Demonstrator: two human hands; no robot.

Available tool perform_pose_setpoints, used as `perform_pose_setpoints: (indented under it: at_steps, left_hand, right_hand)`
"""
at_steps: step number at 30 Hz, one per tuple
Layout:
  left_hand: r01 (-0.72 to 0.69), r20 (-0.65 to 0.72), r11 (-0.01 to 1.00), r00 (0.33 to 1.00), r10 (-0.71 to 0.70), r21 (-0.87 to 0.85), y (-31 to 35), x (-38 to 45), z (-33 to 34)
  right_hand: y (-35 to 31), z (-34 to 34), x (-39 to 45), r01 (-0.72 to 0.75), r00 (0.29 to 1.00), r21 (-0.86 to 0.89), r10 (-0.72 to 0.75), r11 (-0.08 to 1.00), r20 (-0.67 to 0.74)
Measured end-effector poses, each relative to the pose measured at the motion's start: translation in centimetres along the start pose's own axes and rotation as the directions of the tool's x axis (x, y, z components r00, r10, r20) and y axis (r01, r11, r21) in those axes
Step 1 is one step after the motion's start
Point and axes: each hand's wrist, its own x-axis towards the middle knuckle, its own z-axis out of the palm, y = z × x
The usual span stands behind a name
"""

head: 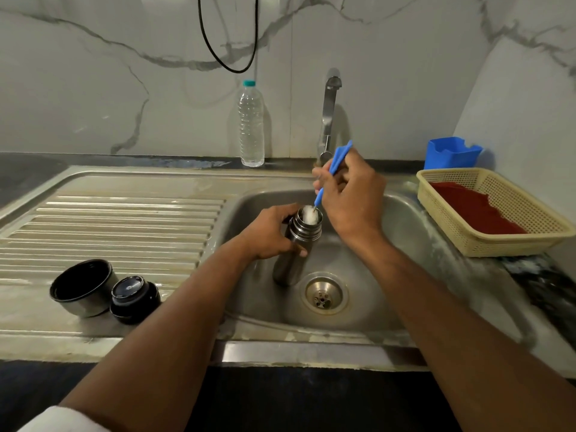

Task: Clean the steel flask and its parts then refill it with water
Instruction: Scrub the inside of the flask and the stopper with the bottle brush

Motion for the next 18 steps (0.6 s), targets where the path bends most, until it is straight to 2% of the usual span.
perform_pose_setpoints:
  at_steps: [3,5,7,8,12,13,16,18]
  left_hand:
    - [0.01,0.019,1.0,1.0,-0.01,-0.005,-0.1,0.0,0.0]
    - [0.016,0.034,1.0,0.999,-0.016,-0.004,0.1,0.1,-0.1]
    - [0.024,0.041,1.0,0.999,-0.023,-0.011,0.2,0.0,-0.2]
    - [0.023,0.04,1.0,0.999,-0.023,-0.016,0.3,-0.1,-0.2]
    - [0.022,0.019,0.999,1.0,-0.021,-0.038,0.1,-0.1,-0.2]
    - [0.021,0.027,0.999,0.999,-0.021,-0.027,0.2,-0.1,-0.1]
    - [0.022,0.043,1.0,0.999,-0.021,-0.017,0.6,-0.1,-0.2]
    - [0.034,0.038,0.999,0.999,-0.033,-0.036,0.5,-0.2,-0.3]
  right_hand:
    - [-1.8,-0.5,0.2,0.143,0.986,0.002,-0.143,0.99,-0.082]
    - [-1.7,0.1,-0.7,0.185,0.983,-0.029,-0.185,0.982,0.023]
    - [-1.2,0.8,-1.6,0.141,0.975,-0.039,-0.132,0.989,0.181]
    - [-1.0,0.9,-1.6,0.121,0.973,-0.019,-0.115,0.992,0.199]
    - [-1.4,-0.5,0.4,0.186,0.982,0.07,-0.184,0.98,-0.034]
    - [-1.1,-0.5,0.3,0.178,0.984,0.06,-0.177,0.982,-0.028]
    - [-0.1,1.0,-1.3,0.075,0.988,-0.019,-0.072,0.997,0.139]
    - [-0.2,1.1,-1.1,0.102,0.991,0.0,-0.101,0.995,0.087]
